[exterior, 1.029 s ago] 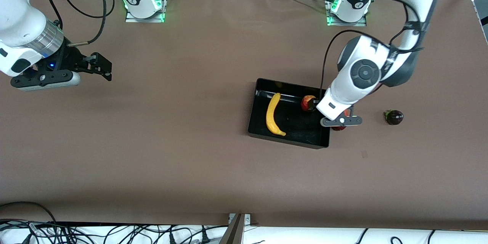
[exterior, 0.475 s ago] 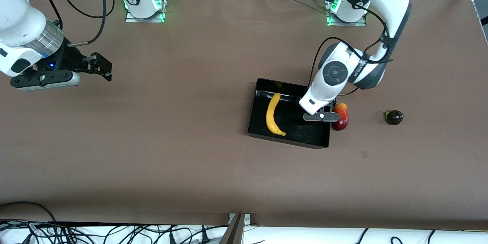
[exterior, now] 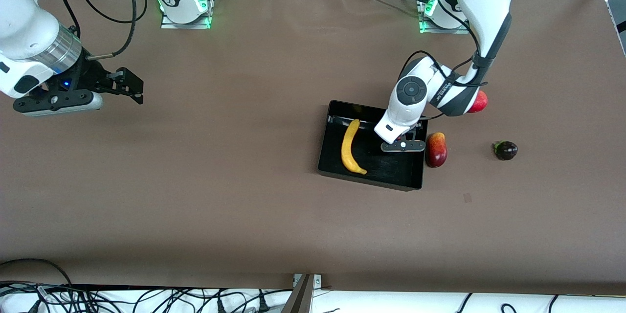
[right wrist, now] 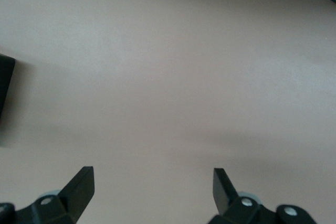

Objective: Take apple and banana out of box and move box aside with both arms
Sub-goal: 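Grasp the red apple in the tray with the left gripper, then lift the apple out and set it beside the other apple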

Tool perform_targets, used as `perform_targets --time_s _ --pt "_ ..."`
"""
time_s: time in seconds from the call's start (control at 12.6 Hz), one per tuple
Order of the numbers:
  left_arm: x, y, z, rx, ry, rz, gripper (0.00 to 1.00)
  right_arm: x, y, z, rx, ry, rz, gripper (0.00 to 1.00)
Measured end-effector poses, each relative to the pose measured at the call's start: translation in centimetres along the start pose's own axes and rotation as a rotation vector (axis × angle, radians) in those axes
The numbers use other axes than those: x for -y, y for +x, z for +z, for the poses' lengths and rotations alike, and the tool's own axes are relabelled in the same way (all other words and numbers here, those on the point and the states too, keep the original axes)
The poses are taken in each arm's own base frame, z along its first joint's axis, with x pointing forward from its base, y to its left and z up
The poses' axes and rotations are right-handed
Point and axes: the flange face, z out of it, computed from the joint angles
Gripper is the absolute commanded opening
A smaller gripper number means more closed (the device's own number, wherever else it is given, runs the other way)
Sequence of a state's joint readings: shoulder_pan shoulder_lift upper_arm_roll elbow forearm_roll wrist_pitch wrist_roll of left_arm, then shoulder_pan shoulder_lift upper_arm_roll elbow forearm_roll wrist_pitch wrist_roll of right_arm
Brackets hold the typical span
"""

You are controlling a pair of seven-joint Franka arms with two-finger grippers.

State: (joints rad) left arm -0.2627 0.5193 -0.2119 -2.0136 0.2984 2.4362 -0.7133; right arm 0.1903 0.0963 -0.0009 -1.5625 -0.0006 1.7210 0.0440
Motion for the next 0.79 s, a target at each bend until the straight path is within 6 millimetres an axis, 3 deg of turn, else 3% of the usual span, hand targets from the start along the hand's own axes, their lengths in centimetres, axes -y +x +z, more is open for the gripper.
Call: perform_targets --time_s 0.16,0.24,0.47,0.63,0.71,0.79 --pt "-0.5 -0.4 0.1 0.001 0.001 0.000 0.38 0.0 0.0 0.0 0.000 0.000 0.000 1.00" --pt "-0.5 -0.3 0.0 0.000 0.001 -0.001 0.23 0.0 0.0 0.0 0.000 0.000 0.000 1.00" --pt "0.2 0.6 -1.2 -0.018 -0.001 -0.020 0.18 0.0 0.0 0.0 0.000 0.000 0.000 1.00" --pt "1.8 2.1 -4.5 -0.015 0.037 -0.052 0.22 0.0 0.0 0.0 0.000 0.000 0.000 1.00" --pt "2.7 3.0 -6.9 -0.008 0.063 -0.066 0.27 0.0 0.0 0.0 0.000 0.000 0.000 1.00" --pt "3.7 3.8 -9.5 0.003 0.093 -0.070 0.25 0.0 0.0 0.0 0.000 0.000 0.000 1.00"
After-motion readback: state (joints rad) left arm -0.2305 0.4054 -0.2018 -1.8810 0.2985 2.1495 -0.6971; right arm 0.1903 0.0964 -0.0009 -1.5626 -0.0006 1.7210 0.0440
